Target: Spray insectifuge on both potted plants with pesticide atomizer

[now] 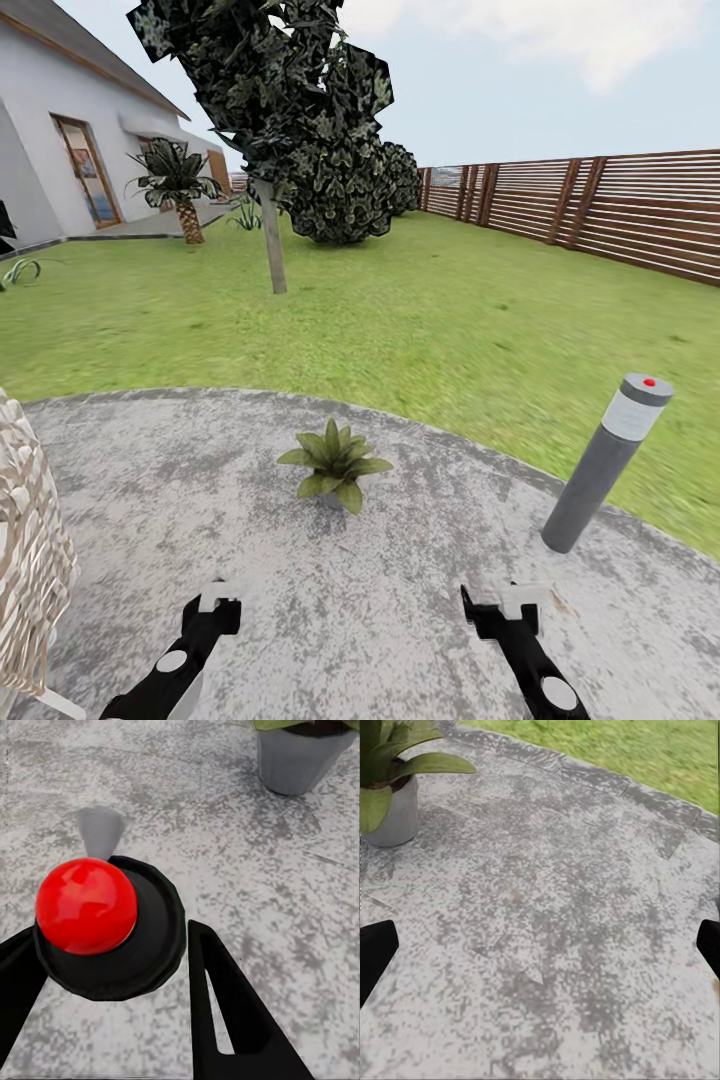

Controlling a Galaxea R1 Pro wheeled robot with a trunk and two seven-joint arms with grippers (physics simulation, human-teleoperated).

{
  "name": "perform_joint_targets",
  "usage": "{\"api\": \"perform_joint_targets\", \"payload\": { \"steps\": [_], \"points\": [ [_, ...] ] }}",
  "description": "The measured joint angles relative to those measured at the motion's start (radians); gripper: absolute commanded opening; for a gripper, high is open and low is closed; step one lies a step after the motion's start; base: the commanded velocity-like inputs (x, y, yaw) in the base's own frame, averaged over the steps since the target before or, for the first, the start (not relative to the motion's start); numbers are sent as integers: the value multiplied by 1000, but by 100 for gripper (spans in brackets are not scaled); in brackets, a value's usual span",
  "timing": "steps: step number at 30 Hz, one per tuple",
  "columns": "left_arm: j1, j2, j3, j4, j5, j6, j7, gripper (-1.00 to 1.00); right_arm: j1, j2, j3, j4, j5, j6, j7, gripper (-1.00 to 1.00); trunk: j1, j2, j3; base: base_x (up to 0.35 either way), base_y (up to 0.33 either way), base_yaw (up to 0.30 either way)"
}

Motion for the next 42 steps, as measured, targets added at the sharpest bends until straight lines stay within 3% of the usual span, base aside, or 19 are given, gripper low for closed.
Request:
{"api": "perform_joint_targets", "payload": {
  "steps": [8, 12, 20, 28, 29, 30, 31, 33, 37, 42],
  "points": [
    [1, 16, 50, 11, 43, -25, 43, -100, -13, 44, -42, -11, -31, -45, -43, 100, 0, 0, 0, 0, 0, 0],
    [2, 19, 77, -12, 61, -22, 63, -100, -10, 59, -41, -31, -31, -67, -52, 100, 0, 0, 0, 0, 0, 0],
    [-8, 12, 33, -57, 26, 0, 42, -100, -7, 60, -19, -47, -23, -112, -34, 100, 0, 0, 0, 0, 0, 0],
    [-15, 19, -15, -101, -15, 45, -5, -100, -20, 46, 27, -54, 18, -148, 8, 100, 0, 0, 0, 0, 0, 0],
    [-17, 18, -128, -139, -226, 105, -63, -100, -27, 45, 42, -54, 204, -141, 223, 100, 0, 0, 0, 0, 0, 0],
    [-19, 16, -135, -155, -275, 130, -373, -100, -39, 45, 42, -54, 263, -117, 278, 100, 0, 0, 0, 0, 0, 0],
    [-20, 14, -138, -165, -305, 149, -568, -100, -47, 45, 42, -55, 293, -92, 306, 100, 0, 0, 0, 0, 0, 0],
    [-22, 11, -136, -189, -373, 207, -624, -100, -61, 44, 43, -55, 344, -23, 396, 100, 0, 0, 0, 0, 0, 0],
    [-23, -3, -135, -213, -494, 243, -700, -100, -96, 44, 44, -54, 408, 36, 601, 100, 0, 0, 0, 0, 0, 0],
    [-24, -19, -132, -247, -634, 298, -799, -100, -128, 46, 47, -54, 510, 48, 705, 100, 0, 0, 0, 0, 0, 0]
  ]
}}
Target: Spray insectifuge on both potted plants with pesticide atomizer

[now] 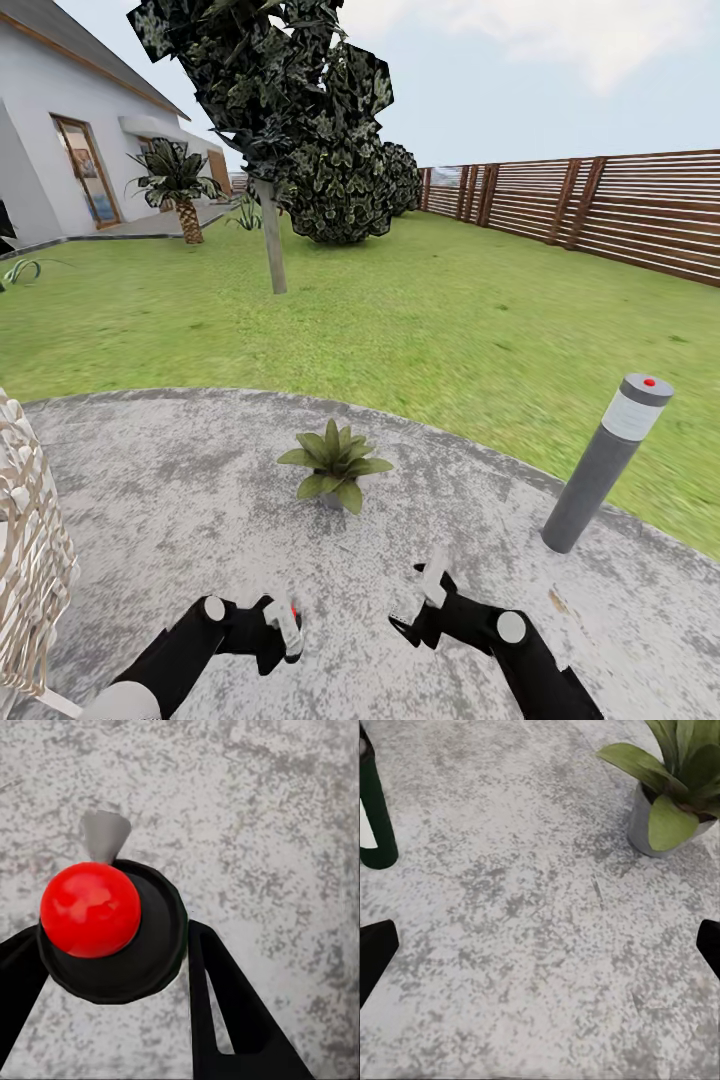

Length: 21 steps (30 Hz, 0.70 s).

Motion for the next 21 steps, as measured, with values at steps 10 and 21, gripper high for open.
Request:
{"api": "perform_joint_targets", "payload": {
  "steps": [10, 21],
  "points": [
    [0, -17, -45, -6, -72, 18, -67, -100, -26, 7, 3, -1, 13, 2, 112, 100, 0, 0, 0, 0, 0, 0],
    [0, -88, -95, -6, -87, 56, -67, -100, -27, 10, 5, -15, 13, 3, 195, -100, 0, 0, 0, 0, 0, 0]
  ]
}}
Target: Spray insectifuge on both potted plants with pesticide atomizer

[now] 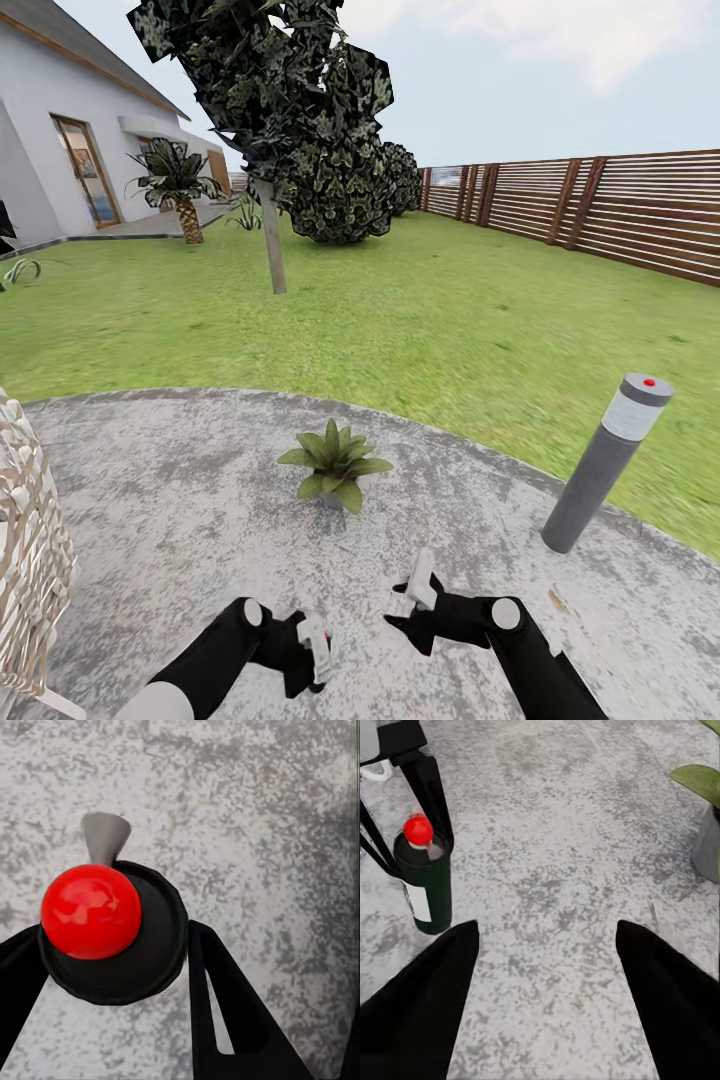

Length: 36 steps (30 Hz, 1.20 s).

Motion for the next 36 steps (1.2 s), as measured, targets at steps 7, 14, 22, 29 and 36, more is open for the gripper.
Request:
{"api": "perform_joint_targets", "payload": {
  "steps": [7, 14, 22, 29, 36],
  "points": [
    [-2, -23, -34, -22, -2, 15, 2, -100, 0, 0, 12, 0, 0, 9, 2, -100, 0, 0, 0, 0, 0, 0],
    [-1, -28, -39, -65, 2, 55, 2, -100, -2, 0, 106, -43, 3, 92, 0, -100, 0, 0, 0, 0, 0, 0],
    [-1, -41, -76, -70, 1, 58, 3, -100, -2, 0, 110, -50, 1, 96, 0, -100, 0, 0, 0, 0, 0, 0],
    [0, -52, -76, -92, 3, 58, 6, -100, -2, 0, 111, -50, 0, 96, 0, -100, 0, 0, 0, 0, 0, 0],
    [2, -55, -74, -113, 11, 54, 8, -100, -2, 0, 111, -51, 0, 96, 0, -100, 0, 0, 0, 0, 0, 0]
  ]
}}
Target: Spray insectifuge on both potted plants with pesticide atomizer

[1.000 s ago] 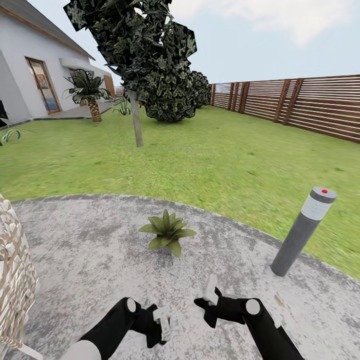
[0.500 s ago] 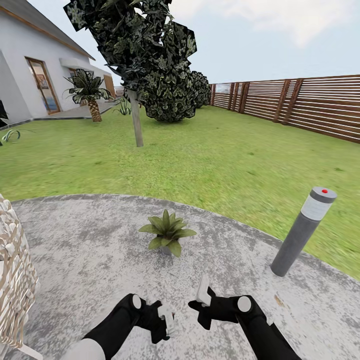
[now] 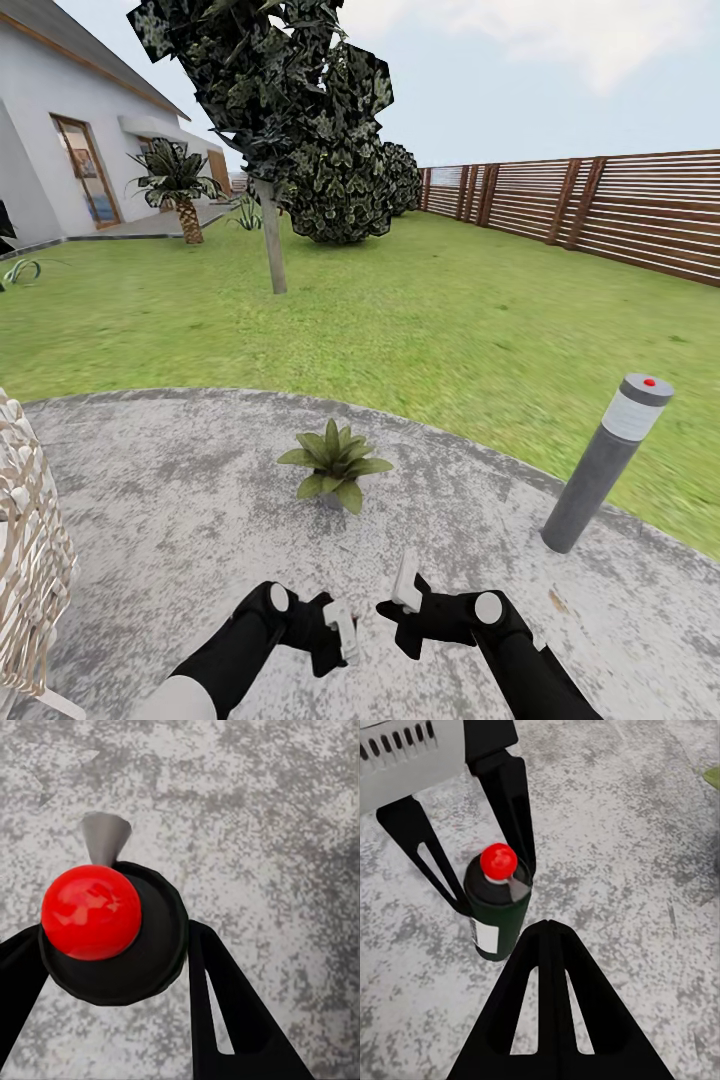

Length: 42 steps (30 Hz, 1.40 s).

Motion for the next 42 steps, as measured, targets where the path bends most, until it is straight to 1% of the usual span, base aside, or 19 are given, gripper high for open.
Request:
{"api": "perform_joint_targets", "payload": {
  "steps": [3, 10, 18, 26, 42],
  "points": [
    [0, -11, 0, -1, 1, -4, 0, -100, 0, 0, 0, 0, 0, 0, 0, -100, 0, 0, 0, 0, 0, 0],
    [2, -26, 2, -2, 1, -11, 3, -100, 0, 0, 0, -1, 0, 0, 0, -100, 0, 0, 0, 0, 0, 0],
    [2, -31, 2, -2, 2, -12, 16, -100, 0, 0, 0, -1, 0, 0, 0, -100, 0, 0, 0, 0, 0, 0],
    [2, -40, 2, -2, 1, -14, 17, -100, 0, 0, 0, -1, 0, 0, 0, -100, 0, 0, 0, 0, 0, 0],
    [0, -48, 0, -1, 2, -14, 10, -100, 0, 0, 0, -1, 0, 0, 0, -100, 0, 0, 0, 0, 0, 0]
  ]
}}
